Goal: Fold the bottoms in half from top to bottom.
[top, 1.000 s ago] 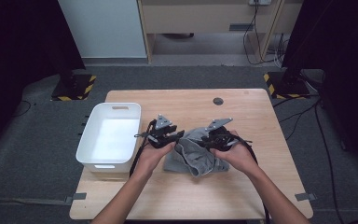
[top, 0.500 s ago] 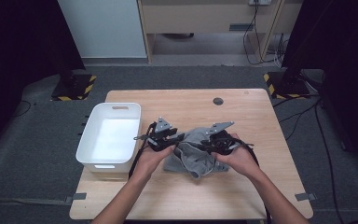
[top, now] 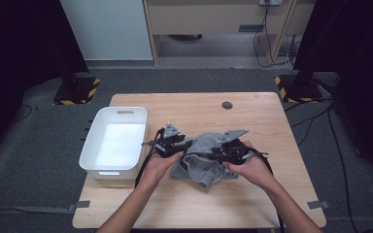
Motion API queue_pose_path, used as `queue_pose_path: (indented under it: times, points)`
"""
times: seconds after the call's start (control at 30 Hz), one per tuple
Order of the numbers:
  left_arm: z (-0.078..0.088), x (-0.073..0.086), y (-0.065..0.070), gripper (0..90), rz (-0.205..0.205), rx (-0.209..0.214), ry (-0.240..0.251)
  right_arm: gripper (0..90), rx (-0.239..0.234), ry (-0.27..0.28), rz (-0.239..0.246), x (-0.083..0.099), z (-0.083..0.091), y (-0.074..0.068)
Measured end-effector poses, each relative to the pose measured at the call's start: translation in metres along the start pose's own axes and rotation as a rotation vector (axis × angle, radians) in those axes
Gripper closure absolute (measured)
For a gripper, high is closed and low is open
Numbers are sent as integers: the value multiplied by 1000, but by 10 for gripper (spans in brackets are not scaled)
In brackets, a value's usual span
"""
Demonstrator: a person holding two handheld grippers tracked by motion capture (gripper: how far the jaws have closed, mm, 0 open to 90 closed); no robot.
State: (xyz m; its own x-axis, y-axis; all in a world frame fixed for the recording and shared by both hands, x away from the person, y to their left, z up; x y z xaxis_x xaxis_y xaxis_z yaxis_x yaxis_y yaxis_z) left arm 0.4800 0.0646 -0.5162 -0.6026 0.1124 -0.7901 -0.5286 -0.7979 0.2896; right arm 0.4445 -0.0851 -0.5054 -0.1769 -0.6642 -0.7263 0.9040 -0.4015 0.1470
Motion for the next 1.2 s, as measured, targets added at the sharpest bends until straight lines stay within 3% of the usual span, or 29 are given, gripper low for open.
queue_pose_path:
  times: [0.43, 0.73, 1.2]
  points:
    - [-3, 19, 7, 575, -5, 19, -27, 613, 10, 42, -37, -4, 11, 10]
    - [-2, 22, 6, 575, -2, 21, -27, 589, 21, 57, -48, -12, 12, 18]
    - [2, 33, 10, 575, -18, 26, -44, 494, 143, 1, -68, -6, 9, 44]
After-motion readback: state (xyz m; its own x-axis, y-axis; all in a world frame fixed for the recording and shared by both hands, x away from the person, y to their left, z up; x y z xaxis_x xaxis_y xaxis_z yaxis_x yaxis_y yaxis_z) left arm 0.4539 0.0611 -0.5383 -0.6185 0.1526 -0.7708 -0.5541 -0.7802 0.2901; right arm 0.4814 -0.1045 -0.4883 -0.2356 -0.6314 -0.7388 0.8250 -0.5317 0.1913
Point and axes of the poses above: each handheld gripper's, and its own axes: z roughly backward along the jaws, x roughly out of its underside, y roughly to its right, the point moved 8 cm from there along -z, roughly forward along the jaws, and after that the axes turned 14 degrees about z, right-handed, at the moved point
